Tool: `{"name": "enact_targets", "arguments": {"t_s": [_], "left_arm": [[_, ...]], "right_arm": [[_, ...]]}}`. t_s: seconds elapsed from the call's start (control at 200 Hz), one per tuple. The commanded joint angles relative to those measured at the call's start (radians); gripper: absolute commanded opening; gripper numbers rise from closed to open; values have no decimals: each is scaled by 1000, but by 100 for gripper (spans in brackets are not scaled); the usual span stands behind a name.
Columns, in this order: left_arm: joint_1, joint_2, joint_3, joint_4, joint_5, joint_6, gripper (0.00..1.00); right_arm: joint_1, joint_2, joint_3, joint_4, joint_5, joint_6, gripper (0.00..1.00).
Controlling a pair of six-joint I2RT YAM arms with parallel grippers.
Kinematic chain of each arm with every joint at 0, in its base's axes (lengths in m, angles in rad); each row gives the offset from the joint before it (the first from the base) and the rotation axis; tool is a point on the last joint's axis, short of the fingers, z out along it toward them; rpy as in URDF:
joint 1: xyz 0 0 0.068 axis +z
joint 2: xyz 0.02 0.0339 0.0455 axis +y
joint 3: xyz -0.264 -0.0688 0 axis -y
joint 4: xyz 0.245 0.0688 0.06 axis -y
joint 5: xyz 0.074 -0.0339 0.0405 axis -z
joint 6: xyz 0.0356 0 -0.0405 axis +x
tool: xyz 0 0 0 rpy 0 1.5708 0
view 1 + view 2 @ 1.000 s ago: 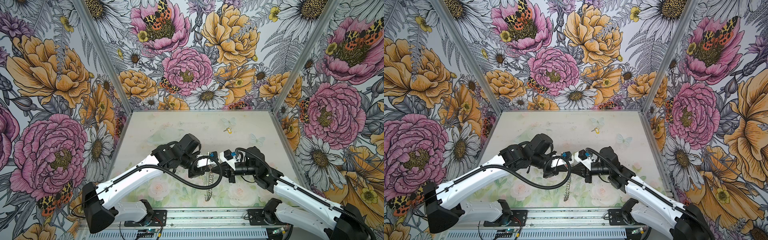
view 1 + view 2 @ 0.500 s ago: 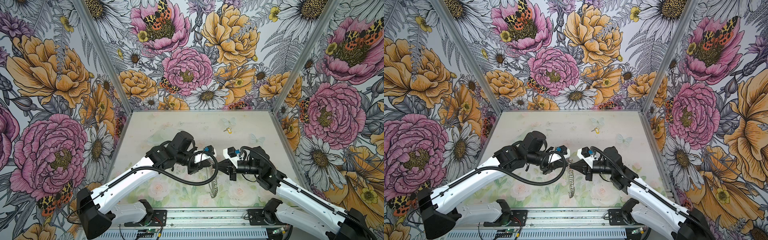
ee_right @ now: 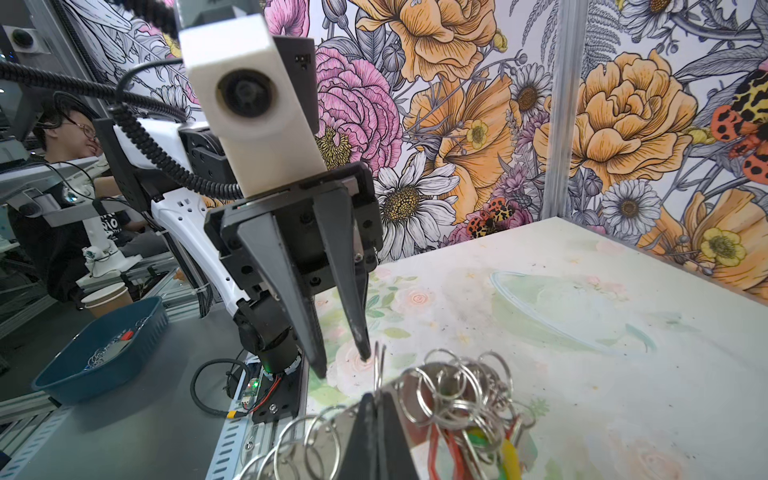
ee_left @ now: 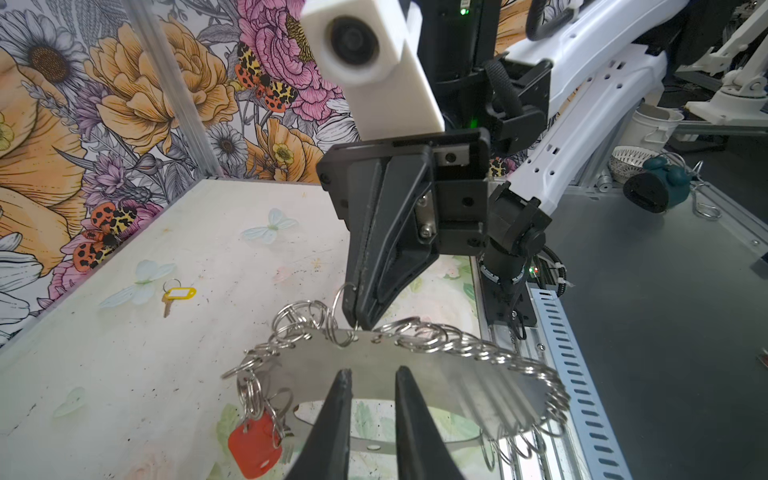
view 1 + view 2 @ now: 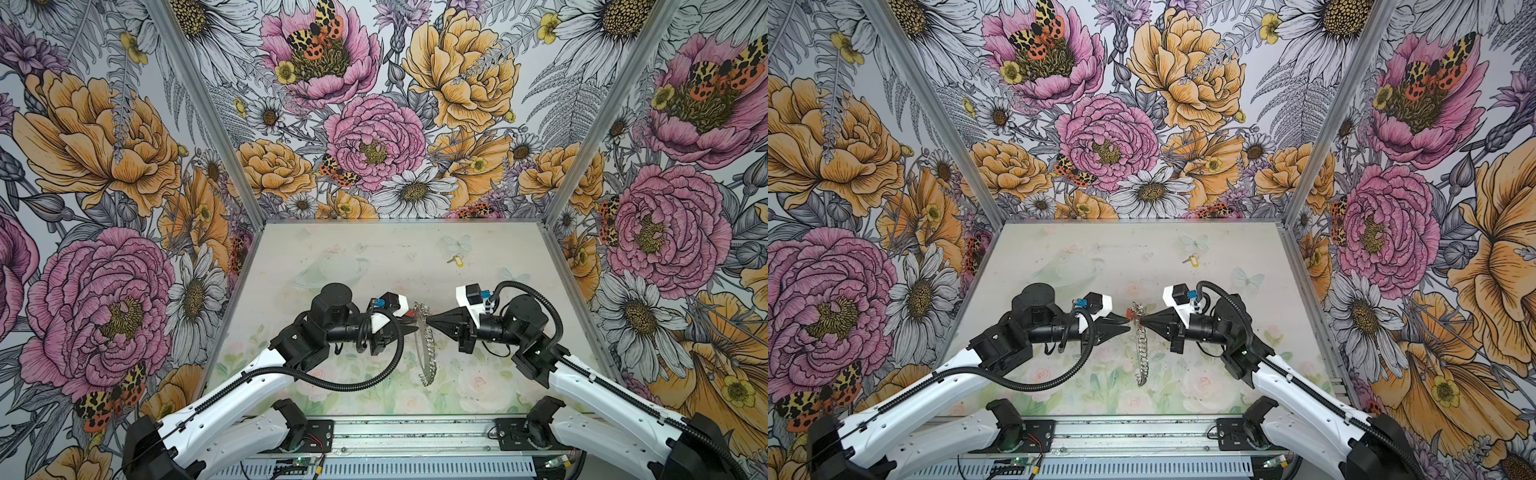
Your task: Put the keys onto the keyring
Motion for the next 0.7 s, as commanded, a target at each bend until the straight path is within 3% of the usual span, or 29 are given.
{"name": "enact_targets", "arguments": {"t_s": [0.0,0.51,0.691], "left_arm": [[4,-12,-25,113,25,-54,21],[5,15,-60,204,53,-128,20],[6,23,-54,190,69,-125,10]], "right_arm": [[6,8,-1,153,-32,46,0],[38,42,-19,248,-43,59,0],[43,42,-21,248,-35,53,0]]}}
